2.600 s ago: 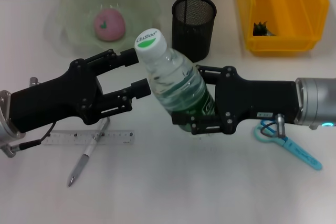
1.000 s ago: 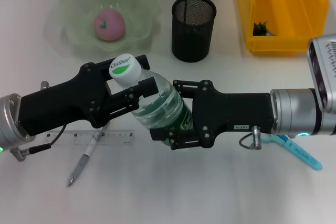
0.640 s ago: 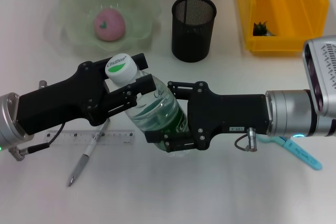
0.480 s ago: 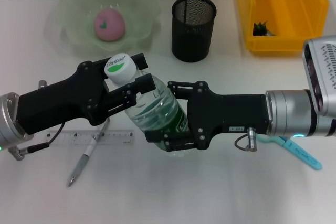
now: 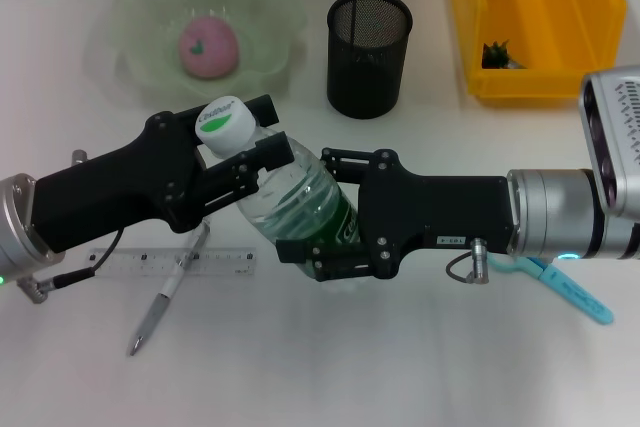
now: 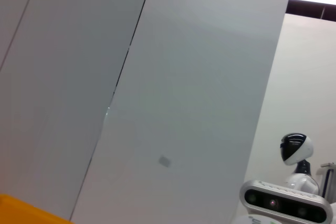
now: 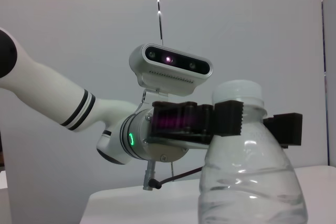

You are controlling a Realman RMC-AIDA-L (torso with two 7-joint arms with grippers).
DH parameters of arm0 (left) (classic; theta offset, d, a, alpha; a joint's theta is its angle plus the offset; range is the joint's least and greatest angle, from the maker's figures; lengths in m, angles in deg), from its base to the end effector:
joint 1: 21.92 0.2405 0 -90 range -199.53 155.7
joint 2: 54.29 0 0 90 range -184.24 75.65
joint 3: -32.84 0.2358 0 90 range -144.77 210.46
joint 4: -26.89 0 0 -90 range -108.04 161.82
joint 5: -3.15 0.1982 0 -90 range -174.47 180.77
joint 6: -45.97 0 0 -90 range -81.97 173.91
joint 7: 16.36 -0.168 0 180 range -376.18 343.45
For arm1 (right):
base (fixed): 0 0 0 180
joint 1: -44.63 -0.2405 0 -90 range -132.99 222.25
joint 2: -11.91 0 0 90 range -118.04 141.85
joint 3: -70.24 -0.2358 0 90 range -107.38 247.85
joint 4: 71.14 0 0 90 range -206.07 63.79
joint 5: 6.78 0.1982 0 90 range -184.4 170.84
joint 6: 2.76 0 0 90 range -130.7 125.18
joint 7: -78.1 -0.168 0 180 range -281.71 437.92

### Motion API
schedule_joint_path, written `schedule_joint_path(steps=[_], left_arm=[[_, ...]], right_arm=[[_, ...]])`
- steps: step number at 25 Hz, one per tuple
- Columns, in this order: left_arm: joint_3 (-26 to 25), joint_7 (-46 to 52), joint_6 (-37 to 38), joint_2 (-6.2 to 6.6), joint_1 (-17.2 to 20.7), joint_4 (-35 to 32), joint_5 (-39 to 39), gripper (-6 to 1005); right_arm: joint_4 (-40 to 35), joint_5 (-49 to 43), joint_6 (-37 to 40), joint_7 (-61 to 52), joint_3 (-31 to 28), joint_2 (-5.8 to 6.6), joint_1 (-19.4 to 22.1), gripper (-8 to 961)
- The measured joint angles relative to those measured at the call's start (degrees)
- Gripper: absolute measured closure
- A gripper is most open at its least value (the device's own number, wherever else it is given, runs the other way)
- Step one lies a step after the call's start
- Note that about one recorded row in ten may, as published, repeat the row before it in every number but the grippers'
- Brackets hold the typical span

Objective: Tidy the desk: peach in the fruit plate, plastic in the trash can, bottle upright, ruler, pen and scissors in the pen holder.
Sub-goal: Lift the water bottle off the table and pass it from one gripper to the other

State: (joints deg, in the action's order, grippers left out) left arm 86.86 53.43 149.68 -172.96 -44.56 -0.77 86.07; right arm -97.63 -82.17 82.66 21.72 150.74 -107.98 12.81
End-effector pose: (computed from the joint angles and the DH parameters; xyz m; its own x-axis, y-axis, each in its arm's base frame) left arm -0.1976 0.2656 -0.0034 0.5058 0.2425 0.8279 0.3720 -0.9272 0.0442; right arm 0.1581 0.2830 -0.0817 0.7663 -0.0550 -0.6402 -0.1040 -0.9938 -0.0390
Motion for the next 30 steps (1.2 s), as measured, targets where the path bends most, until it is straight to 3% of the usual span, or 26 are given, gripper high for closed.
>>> schedule_joint_path(steps=[30], left_arm=[[-0.4, -0.02, -0.94, 0.1, -0.52, 0.17, -0.17, 549]], right_arm=[[0.82, 3.42, -3.59, 0.13, 3.31, 0.0, -1.46, 180]])
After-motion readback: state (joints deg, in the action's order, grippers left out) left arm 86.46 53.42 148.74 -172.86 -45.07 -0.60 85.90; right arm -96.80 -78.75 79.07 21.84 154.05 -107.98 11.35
